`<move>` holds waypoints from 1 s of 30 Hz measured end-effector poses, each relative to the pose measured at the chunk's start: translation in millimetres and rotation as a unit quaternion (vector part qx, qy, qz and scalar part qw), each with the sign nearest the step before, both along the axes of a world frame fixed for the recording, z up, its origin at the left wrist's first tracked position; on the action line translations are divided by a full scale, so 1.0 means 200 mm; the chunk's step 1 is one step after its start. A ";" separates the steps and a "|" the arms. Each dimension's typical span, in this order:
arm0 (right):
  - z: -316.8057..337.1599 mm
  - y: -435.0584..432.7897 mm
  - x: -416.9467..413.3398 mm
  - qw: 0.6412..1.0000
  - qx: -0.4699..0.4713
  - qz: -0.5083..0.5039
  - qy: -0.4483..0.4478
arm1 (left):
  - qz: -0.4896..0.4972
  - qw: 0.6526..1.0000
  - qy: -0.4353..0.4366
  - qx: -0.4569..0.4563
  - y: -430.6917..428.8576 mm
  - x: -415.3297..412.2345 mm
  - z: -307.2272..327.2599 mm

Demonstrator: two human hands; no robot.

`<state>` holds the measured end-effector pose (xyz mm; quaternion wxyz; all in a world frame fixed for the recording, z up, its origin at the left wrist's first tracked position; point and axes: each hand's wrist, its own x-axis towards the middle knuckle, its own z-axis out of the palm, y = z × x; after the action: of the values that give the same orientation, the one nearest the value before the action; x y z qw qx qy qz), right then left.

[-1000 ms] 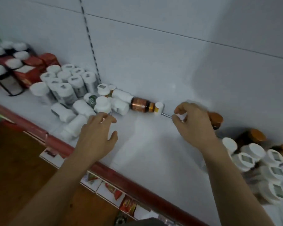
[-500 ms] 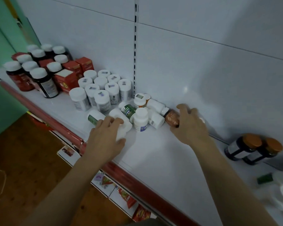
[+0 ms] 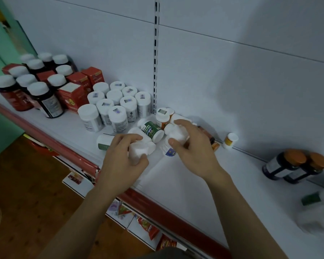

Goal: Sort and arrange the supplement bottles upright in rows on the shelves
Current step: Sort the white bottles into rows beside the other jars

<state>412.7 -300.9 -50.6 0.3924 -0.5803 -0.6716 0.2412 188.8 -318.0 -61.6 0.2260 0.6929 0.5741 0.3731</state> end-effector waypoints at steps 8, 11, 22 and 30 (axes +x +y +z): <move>0.03 -0.21 0.16 0.964 0.020 -0.190 0.185 | -0.051 0.756 -0.578 -0.303 0.01 0.13 0.15; 0.07 -0.30 0.28 0.951 0.057 -0.244 0.182 | -0.117 0.644 -0.632 -0.415 -0.01 0.25 0.15; 0.25 -0.83 0.78 0.914 0.112 -0.384 0.068 | -0.378 0.700 -0.436 -0.420 -0.12 0.90 0.13; 0.26 -1.24 1.01 0.898 0.082 -0.433 0.007 | -0.430 0.873 -0.072 -0.220 -0.34 1.35 -0.05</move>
<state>614.1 -549.2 1.2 0.5086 -0.7780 -0.3690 -0.0042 458.7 -385.9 -70.7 0.5515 0.7748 0.2692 0.1522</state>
